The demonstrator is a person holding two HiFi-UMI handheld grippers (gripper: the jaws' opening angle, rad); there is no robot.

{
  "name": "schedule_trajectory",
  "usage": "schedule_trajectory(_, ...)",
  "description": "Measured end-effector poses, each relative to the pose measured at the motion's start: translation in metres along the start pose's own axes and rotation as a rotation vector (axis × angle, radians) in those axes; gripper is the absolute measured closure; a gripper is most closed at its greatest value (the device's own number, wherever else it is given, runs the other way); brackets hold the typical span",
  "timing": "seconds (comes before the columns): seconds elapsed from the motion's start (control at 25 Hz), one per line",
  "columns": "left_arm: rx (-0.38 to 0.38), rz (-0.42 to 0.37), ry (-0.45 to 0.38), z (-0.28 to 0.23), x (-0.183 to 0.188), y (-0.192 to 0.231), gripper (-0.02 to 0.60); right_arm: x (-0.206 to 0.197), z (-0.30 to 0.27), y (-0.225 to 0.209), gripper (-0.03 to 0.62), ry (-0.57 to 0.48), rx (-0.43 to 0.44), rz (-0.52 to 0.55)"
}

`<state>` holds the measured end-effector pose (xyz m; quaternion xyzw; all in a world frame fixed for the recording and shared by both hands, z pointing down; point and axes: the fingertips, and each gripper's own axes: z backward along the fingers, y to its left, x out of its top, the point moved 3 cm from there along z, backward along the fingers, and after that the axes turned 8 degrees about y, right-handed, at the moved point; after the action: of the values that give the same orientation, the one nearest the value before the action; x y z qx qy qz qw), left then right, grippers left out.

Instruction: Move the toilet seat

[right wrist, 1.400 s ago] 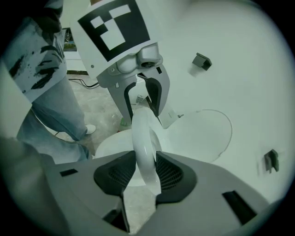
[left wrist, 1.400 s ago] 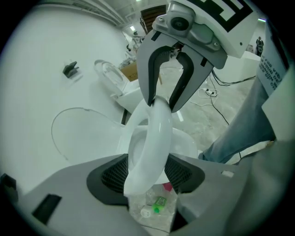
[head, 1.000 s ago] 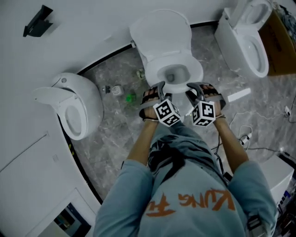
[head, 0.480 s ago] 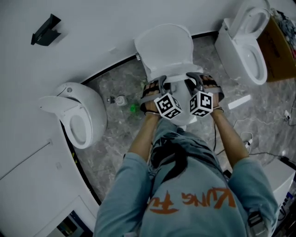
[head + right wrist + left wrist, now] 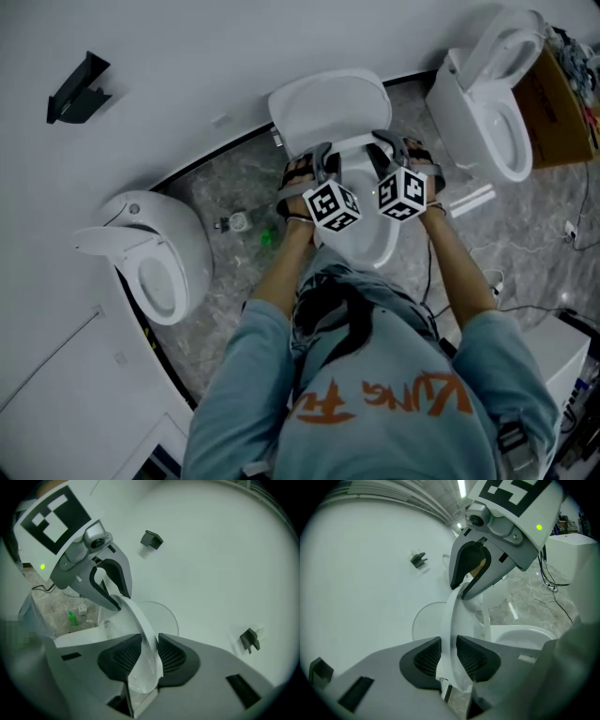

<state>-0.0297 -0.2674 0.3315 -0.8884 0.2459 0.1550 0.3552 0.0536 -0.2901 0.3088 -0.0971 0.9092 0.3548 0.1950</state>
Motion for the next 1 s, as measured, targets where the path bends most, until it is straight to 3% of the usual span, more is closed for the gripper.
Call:
schedule_trajectory(0.48,-0.082,0.113,0.001,-0.081,0.006,0.079,0.465,0.032,-0.091,-0.068,0.493,0.107,-0.001,-0.153)
schedule_trajectory(1.0,-0.038,0.164,-0.037,-0.113,0.005,0.101,0.419,0.04,-0.133,-0.087,0.491,0.148,0.042,-0.163)
